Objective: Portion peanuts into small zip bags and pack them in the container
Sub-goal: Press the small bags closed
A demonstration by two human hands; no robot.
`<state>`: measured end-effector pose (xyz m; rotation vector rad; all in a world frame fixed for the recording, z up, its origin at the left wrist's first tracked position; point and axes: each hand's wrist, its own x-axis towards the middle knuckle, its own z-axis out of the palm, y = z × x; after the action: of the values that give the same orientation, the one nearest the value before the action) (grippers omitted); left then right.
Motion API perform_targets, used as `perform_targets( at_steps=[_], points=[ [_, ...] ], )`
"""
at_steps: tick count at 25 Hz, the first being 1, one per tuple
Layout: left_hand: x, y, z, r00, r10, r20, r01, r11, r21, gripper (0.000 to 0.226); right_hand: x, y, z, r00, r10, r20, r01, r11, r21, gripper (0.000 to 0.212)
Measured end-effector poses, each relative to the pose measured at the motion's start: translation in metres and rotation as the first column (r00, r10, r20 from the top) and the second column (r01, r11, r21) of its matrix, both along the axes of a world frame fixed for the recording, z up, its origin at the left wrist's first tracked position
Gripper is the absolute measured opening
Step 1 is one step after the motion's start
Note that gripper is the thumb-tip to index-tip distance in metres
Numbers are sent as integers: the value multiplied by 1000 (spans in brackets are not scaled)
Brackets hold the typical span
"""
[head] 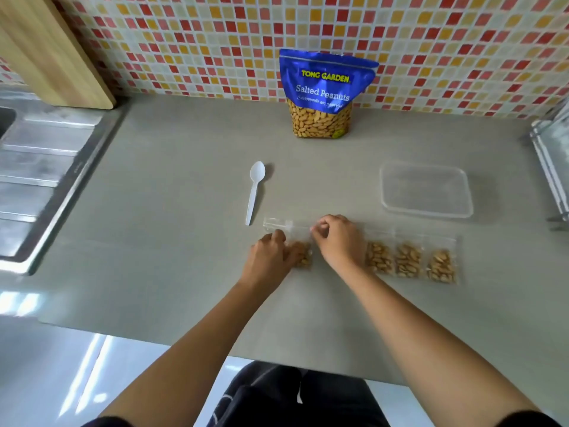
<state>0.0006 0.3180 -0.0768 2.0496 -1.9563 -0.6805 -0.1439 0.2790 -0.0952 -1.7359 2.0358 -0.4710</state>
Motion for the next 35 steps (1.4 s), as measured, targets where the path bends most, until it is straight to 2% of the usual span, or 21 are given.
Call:
perform_targets(
  at_steps=[2,5,8,12,16,18,21,23,25,27,30,31,33,35],
  points=[
    [-7,-6,7,1000,0,-18,-1,999,-35,39,-11,2,6,1000,23,15,-23,999,-33,19],
    [-29,-27,14,996,-74,-46,71,996,-54,35,-43,9,14,999,-37,-24,35,996,-82,19],
    [-59,-46,7,976,-204,-75,201,979,-45,34,-82,19,13,989,-63,-133,48,993,-110,24],
    [-97,-51,-11,922,-380,-75,380,925,-16,32,-118,22,6,977,-4,-215,-6,999,-46,35],
    [-122,-59,-15,917,-399,5,398,917,25,36,-124,15,2,946,58,-318,-47,998,43,34],
    [-127,-62,-18,920,-390,-21,391,921,6,30,-126,13,1,949,51,-310,-52,999,4,26],
    [-125,-60,-20,934,-288,-212,287,957,-33,13,-126,18,-1,987,13,-162,-37,989,-146,9],
    [-120,-55,-15,900,-163,-404,179,984,0,5,-123,24,1,983,-90,159,111,986,-128,8],
    [-112,-51,-6,814,-81,-575,136,989,52,9,-117,28,6,817,-231,528,258,966,24,11],
    [-104,-49,5,716,-10,-698,113,989,101,16,-106,30,11,635,-297,713,333,938,94,5],
    [-90,-49,24,672,27,-740,80,991,109,12,-84,29,21,421,-305,854,414,902,118,7],
    [-86,-49,31,649,36,-760,81,990,117,7,-78,27,23,395,-291,871,432,896,103,7],
    [-77,-52,44,640,24,-768,103,988,117,6,-65,21,28,409,-262,874,456,889,53,6],
    [-68,-56,53,727,-53,-684,131,989,63,11,-54,15,32,459,-234,857,445,895,6,5]
  ],
)
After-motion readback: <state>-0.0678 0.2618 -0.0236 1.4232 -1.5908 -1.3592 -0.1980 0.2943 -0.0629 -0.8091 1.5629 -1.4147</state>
